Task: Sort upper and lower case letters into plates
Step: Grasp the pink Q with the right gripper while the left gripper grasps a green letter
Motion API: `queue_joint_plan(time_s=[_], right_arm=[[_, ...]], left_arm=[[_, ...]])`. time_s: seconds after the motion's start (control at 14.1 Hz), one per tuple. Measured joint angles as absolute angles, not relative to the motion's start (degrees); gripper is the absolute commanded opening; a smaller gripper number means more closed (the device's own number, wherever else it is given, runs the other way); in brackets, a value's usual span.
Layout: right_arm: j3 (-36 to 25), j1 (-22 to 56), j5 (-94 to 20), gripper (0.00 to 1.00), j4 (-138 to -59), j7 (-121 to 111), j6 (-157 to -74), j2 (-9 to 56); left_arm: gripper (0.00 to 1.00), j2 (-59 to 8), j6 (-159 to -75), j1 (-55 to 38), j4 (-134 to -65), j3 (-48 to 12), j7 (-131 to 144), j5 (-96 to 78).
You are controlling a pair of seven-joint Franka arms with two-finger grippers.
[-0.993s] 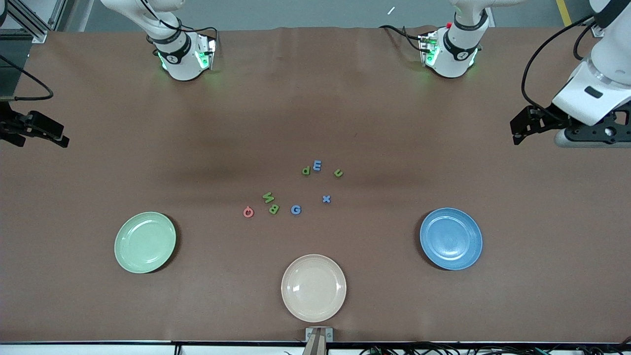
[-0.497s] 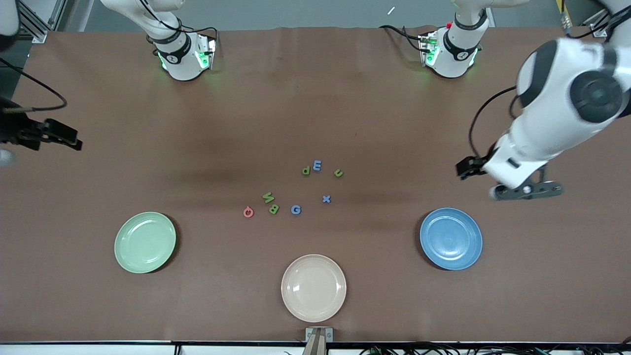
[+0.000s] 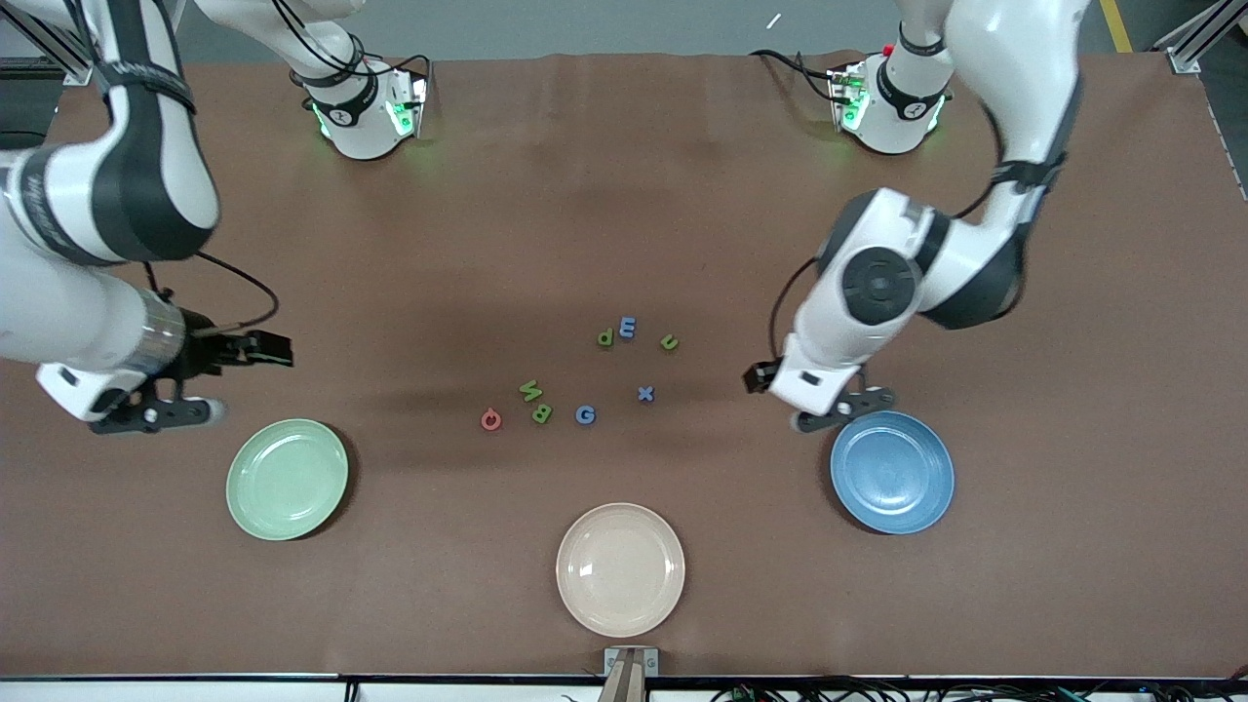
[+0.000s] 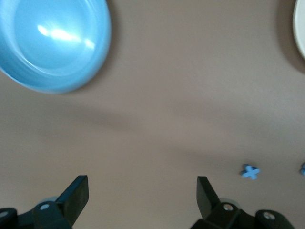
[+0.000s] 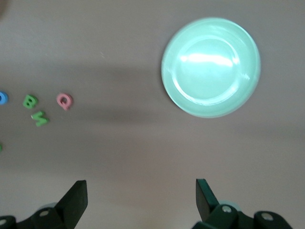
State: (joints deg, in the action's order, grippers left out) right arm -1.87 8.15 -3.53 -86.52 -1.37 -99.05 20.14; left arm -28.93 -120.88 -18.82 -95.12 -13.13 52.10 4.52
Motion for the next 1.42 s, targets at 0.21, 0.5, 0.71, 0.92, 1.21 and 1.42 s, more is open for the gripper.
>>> queue_joint_plan(time_s=[0.21, 0.5, 0.71, 0.92, 1.21, 1.42], right_arm=[[-1.79, 12.33, -3.58, 1.0, -86.48, 0.75, -106.53, 25.5], [-1.8, 16.82, -3.56, 1.0, -86.39, 13.04, -114.88, 32.58], [-1.82, 18.35, -3.56, 1.0, -86.26, 20.87, -117.1, 35.79], [-1.93, 18.38, -3.61, 1.0, -86.35, 23.18, -119.3, 38.08], [-1.78, 20.38, -3.7, 1.0, -87.76, 27.12, -125.23, 42.06], [-1.76, 23.3, -3.78, 1.0, -88.46, 31.81, -126.67, 42.91]], left_arm=[[0.93, -33.49, -128.77, -24.45, -97.36, -12.97, 66.04, 5.05], [0.88, -36.49, -133.73, -27.01, -99.61, -12.97, 82.18, 8.85], [0.84, -37.88, -134.2, -29.8, -99.97, -12.89, 87.52, 8.95], [0.77, -38.02, -134.37, -30.5, -100.66, -12.84, 89.08, 8.96], [0.71, -38.16, -139.09, -30.65, -103.49, -12.84, 89.78, 8.96], [0.66, -38.71, -141.23, -30.79, -104.24, -12.86, 90.5, 8.96]])
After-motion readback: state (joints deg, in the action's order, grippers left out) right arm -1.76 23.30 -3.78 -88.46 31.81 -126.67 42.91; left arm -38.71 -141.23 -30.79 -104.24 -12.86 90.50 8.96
